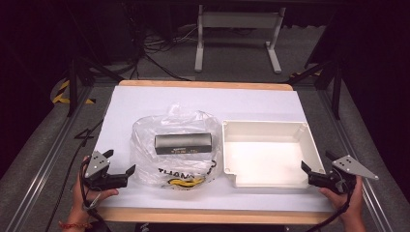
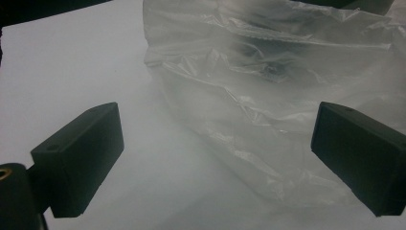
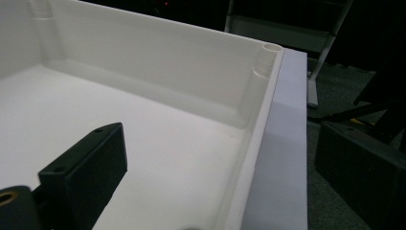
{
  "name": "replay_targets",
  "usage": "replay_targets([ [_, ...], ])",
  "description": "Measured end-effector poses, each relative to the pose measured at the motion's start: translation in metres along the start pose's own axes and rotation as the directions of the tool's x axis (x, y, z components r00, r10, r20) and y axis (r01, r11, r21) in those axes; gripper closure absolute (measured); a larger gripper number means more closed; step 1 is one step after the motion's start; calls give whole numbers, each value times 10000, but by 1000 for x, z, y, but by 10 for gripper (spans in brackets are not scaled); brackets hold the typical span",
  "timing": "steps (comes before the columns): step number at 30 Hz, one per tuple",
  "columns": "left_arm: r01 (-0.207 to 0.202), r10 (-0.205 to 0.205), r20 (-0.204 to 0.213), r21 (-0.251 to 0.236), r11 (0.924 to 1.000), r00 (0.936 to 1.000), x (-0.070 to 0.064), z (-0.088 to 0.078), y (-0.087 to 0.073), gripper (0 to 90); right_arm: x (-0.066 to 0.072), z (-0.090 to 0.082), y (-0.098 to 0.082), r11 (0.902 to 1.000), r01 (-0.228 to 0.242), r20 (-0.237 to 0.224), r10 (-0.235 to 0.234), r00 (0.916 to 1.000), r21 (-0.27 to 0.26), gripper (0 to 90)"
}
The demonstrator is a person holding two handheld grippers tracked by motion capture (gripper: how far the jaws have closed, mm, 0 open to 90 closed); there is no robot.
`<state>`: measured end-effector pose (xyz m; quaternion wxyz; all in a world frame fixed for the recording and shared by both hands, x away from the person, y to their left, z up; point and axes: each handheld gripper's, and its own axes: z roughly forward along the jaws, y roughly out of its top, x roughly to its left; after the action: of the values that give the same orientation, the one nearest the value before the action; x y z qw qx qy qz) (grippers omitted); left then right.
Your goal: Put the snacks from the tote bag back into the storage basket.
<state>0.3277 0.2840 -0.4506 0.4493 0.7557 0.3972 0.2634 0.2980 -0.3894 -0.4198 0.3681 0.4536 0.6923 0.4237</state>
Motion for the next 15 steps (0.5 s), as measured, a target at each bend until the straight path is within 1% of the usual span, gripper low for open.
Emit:
replay_targets([
  [4, -48, 48, -4, 76, 10000, 10000, 0, -1, -1, 49, -2, -1, 0, 9999, 47, -166, -49, 9999, -107, 45],
  [8, 14, -14, 89, -63, 10000, 10000, 0, -5, -3, 49, -3, -1, 1, 9998, -101, -35, 100, 9999, -190, 45],
  [10, -26, 27, 120, -113, 9999, 9999, -1, -5, -3, 49, -3, -1, 2, 9999, -85, 67, 85, 9999, -59, 45],
  [12, -139, 139, 126, -8, 9999, 9998, -2, -3, -2, 49, -4, -1, 2, 10000, -45, 173, 46, 9998, -48, 45],
  [13, -161, 160, 124, 26, 9999, 9998, -3, -2, -1, 49, -4, -1, 3, 9999, -129, 244, 131, 9996, -63, 45],
  [15, -225, 224, 106, 53, 9997, 9997, -4, -2, -1, 49, -6, -2, 4, 9996, -216, 246, 220, 9995, -163, 45],
])
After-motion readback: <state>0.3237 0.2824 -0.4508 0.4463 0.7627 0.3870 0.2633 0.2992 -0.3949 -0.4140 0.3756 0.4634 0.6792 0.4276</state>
